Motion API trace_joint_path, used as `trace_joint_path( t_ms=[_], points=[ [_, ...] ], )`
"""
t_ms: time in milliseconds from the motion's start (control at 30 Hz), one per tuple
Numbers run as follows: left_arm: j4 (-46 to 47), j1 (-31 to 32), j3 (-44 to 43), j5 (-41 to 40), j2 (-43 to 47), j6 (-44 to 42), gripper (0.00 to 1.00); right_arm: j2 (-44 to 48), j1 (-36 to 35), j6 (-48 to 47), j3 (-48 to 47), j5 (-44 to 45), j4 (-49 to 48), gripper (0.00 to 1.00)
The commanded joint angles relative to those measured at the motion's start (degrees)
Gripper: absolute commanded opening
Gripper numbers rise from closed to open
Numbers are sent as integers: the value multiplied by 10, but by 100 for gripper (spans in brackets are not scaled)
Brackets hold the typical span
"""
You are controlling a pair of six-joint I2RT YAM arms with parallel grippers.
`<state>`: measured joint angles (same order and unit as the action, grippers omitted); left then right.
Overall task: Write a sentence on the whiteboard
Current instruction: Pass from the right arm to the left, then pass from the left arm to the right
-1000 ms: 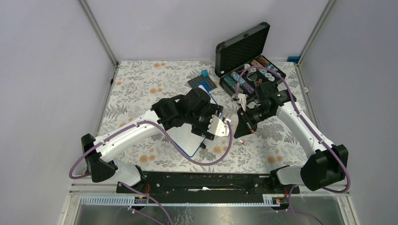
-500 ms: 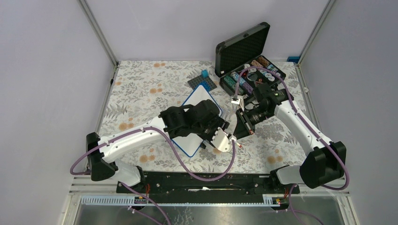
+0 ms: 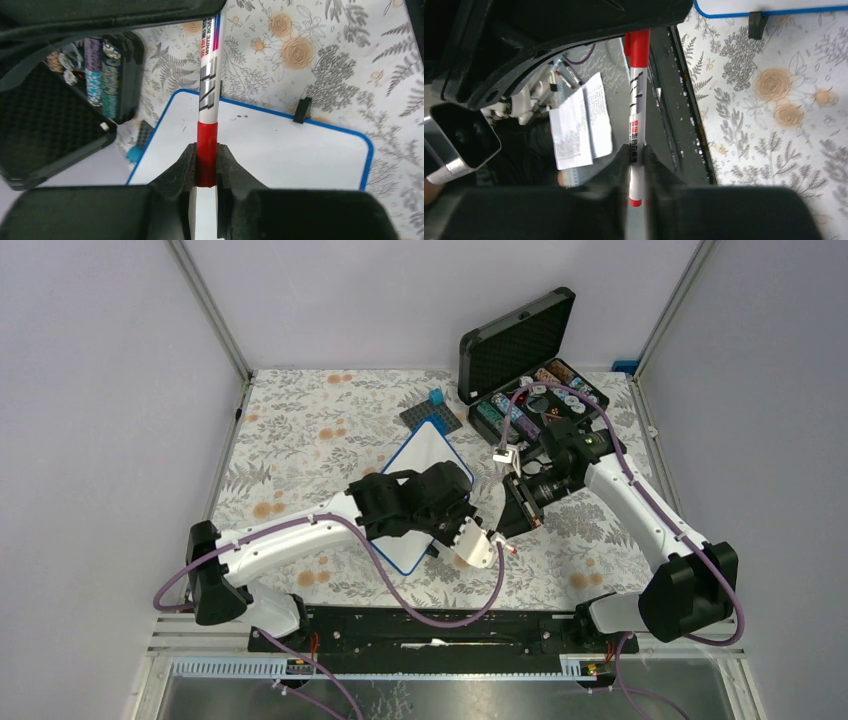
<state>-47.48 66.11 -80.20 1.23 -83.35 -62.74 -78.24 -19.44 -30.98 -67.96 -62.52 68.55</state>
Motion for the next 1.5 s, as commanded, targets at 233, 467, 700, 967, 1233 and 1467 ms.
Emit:
trace_joint_path(
  t_ms=[233,467,700,967,1233,1467],
  points=[
    [-39,-119,-46,245,-14,223,0,50,35,60,-83,19,-70,87],
    [-79,-185,-79,388,-35,301,0,106,54,161,-55,12,-211,86],
    [-45,-233,-80,490,-24,362,0,116,53,261,-4,-40,-347,74],
    [-14,-247,-74,507,-30,409,0,114,18,332,12,-21,-407,55],
    [0,-255,-74,529,-43,440,0,112,-3,335,22,-7,-416,38],
    [-10,-255,-78,539,-48,434,0,110,-17,323,23,6,-404,34]
  ],
)
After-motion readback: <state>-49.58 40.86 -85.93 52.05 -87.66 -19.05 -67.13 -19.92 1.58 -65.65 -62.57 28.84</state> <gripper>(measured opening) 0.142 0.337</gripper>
